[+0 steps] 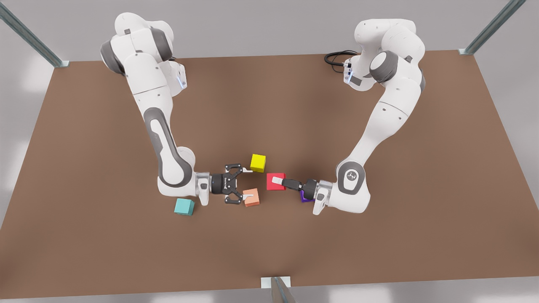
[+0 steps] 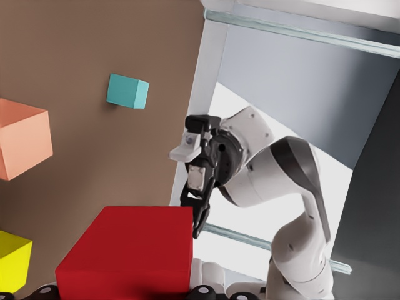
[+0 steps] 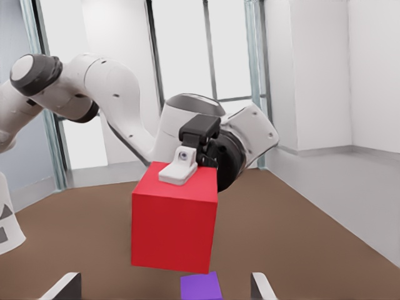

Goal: Pick up red wooden cube and pass to hand red wooden cube and place in blue wooden cube

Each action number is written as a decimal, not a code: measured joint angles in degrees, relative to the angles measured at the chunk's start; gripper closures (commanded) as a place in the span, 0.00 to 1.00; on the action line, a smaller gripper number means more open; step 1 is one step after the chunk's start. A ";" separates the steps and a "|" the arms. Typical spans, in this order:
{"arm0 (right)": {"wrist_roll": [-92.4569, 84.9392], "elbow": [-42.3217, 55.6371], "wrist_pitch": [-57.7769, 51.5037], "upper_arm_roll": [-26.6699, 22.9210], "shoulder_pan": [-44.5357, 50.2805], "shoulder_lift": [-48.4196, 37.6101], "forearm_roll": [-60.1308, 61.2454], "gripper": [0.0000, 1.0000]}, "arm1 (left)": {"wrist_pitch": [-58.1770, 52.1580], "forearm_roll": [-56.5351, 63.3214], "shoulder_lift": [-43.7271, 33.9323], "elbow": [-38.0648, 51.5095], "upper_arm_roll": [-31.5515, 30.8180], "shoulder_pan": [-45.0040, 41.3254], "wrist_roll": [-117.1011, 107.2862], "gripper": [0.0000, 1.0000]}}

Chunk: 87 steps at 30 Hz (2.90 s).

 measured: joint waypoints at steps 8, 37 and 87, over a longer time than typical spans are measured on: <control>-8.49 0.03 2.54 3.46 -0.01 0.97 2.24 0.00 | 0.48 0.02 0.05 0.00 0.00 -0.08 0.28 0.29; -20.18 4.55 12.03 9.83 -0.05 4.27 4.93 0.00 | 1.19 -0.07 0.05 0.00 -0.05 -0.09 0.58 0.29; 8.29 8.31 12.69 -1.90 -9.95 -2.24 -100.04 0.55 | -22.96 65.19 -41.41 -12.14 23.88 0.23 -7.94 0.00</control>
